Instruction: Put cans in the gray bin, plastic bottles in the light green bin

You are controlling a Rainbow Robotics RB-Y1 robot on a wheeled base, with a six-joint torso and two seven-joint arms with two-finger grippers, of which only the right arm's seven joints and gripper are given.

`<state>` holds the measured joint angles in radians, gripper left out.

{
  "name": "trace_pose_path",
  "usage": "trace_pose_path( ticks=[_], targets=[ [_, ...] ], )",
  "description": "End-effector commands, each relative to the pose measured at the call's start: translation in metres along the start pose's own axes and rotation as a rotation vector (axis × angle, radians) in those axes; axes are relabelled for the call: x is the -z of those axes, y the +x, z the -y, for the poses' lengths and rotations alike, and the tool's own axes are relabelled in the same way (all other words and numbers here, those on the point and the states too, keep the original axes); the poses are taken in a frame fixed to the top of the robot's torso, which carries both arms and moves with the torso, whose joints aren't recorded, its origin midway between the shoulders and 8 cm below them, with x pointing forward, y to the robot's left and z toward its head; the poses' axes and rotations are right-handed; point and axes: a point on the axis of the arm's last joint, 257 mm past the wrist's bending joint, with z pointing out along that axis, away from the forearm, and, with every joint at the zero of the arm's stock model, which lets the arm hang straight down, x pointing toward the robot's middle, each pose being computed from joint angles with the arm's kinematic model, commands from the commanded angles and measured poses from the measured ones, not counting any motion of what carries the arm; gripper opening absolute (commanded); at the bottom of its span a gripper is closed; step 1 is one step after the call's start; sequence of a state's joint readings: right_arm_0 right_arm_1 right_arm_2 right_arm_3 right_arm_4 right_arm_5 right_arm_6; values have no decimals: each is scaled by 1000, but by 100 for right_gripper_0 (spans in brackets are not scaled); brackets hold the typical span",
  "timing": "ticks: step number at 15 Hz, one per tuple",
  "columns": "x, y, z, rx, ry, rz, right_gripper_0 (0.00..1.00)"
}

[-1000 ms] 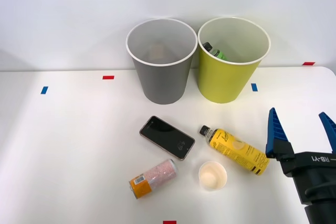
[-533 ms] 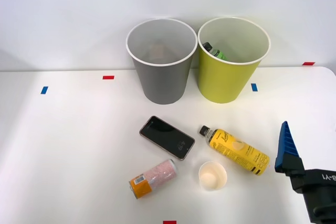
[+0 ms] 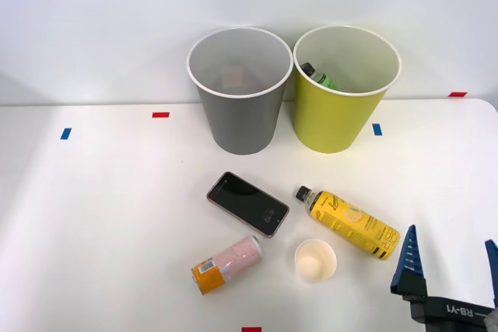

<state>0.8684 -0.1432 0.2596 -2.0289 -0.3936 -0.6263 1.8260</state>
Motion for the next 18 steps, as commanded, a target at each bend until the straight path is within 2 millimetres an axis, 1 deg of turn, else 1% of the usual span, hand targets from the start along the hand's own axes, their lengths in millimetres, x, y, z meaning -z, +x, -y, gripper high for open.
trace_pose_path(
  ticks=[1,3,6,9,11,12,13,15,17,18],
  targets=[
    [15,27,8,25,17,-25,100],
    [16,30,9,26,15,-32,100],
    [15,26,9,-15,-10,-16,100],
    [21,24,7,-51,-52,-18,100],
    [29,19,6,-80,-77,-8,100],
    [33,17,5,-66,-90,-1,100],
    [42,19,4,-51,-110,0,100],
    [62,27,3,45,-158,35,100],
    [76,33,6,139,-183,6,100],
    [88,39,4,197,-200,-20,100]
  ],
)
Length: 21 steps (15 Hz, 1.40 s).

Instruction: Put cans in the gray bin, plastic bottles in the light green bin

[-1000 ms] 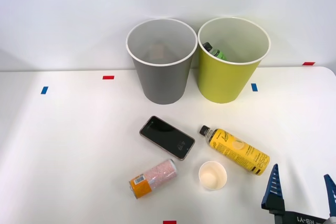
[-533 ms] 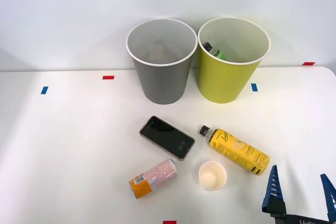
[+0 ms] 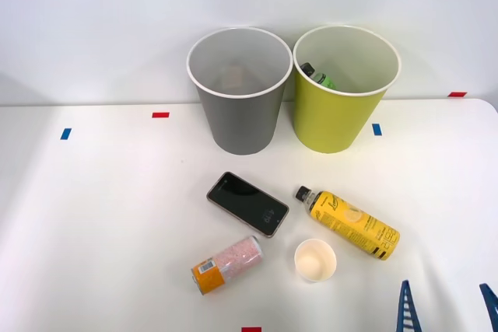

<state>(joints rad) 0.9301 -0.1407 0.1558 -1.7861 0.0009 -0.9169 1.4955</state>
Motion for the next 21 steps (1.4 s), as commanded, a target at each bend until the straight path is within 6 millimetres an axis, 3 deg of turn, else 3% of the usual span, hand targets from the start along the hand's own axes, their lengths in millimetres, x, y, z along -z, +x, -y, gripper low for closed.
trace_pose_path(
  ticks=[1,4,7,21],
  targets=[
    [33,13,-9,124,-50,-76,100],
    [64,24,-34,118,-67,-160,100],
    [74,25,-59,63,-87,-184,100],
    [70,25,-65,44,-75,-175,100]
  ],
)
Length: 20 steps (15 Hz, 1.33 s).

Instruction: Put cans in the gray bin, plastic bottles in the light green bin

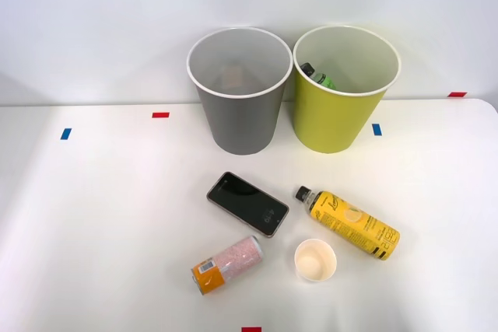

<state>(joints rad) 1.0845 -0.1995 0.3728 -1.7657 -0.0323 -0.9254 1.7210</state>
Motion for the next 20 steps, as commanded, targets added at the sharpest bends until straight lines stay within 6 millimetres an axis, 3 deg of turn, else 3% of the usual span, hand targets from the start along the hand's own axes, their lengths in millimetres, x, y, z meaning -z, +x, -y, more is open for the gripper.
trace_pose_path(
  ticks=[1,20],
  targets=[
    [0,0,0,0,0,0,100],
    [0,0,0,0,0,0,100]
  ],
)
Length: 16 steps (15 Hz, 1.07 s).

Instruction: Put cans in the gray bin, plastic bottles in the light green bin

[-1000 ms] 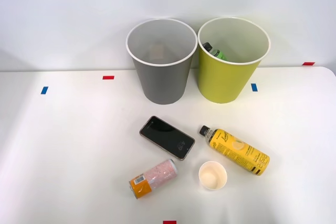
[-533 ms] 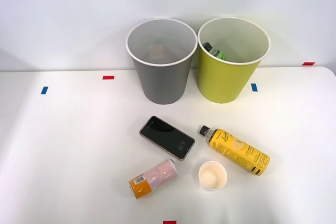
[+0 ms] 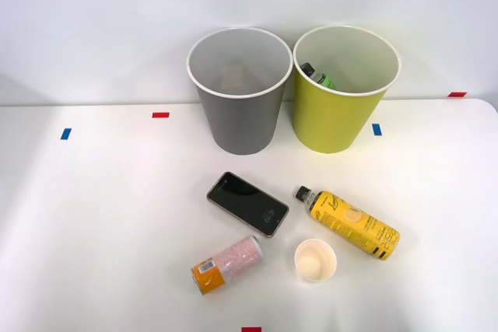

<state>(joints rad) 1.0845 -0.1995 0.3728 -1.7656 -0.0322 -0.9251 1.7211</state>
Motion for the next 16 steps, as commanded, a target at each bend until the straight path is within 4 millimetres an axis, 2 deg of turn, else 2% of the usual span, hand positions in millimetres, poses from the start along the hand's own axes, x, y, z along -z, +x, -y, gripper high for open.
trace_pose_path(
  ticks=[1,16],
  targets=[
    [0,0,0,0,0,0,100],
    [0,0,0,0,0,0,100]
  ],
)
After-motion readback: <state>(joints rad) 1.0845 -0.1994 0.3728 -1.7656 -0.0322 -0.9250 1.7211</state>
